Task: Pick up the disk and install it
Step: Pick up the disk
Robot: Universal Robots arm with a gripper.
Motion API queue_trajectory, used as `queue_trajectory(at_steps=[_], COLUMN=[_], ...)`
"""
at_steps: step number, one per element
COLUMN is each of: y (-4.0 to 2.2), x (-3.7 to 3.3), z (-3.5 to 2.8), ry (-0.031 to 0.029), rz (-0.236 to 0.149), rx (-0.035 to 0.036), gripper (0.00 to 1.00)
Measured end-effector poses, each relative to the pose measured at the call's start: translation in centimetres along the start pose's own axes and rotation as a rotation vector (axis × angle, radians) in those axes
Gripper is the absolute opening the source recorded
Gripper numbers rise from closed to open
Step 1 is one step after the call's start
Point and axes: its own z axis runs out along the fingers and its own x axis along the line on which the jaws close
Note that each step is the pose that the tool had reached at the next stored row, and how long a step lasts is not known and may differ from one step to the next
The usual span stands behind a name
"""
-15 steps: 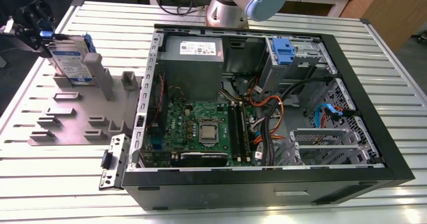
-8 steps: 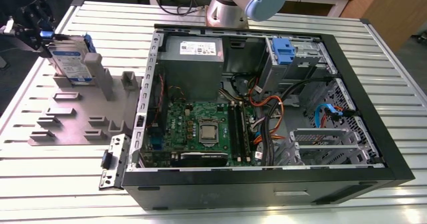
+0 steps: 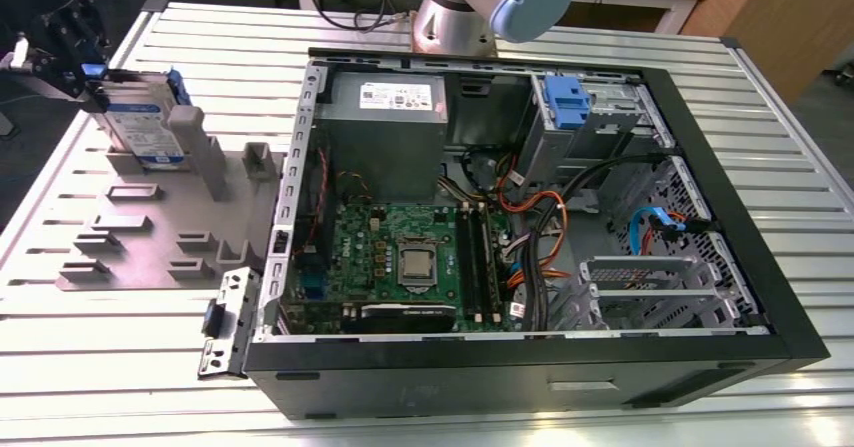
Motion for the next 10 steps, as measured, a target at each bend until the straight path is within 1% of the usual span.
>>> queue_trajectory(at_steps=[4, 5, 10], y=[0.00, 0.00, 0.00], x=[0.00, 0.00, 0.00], z=[0.00, 0.00, 0.00], ry=[0.0002, 0.0001, 0.0003], rz=[0.000, 0.000, 0.000], rx=[0.0000, 0.0000, 0.0000], gripper=[0.41, 0.37, 0.37])
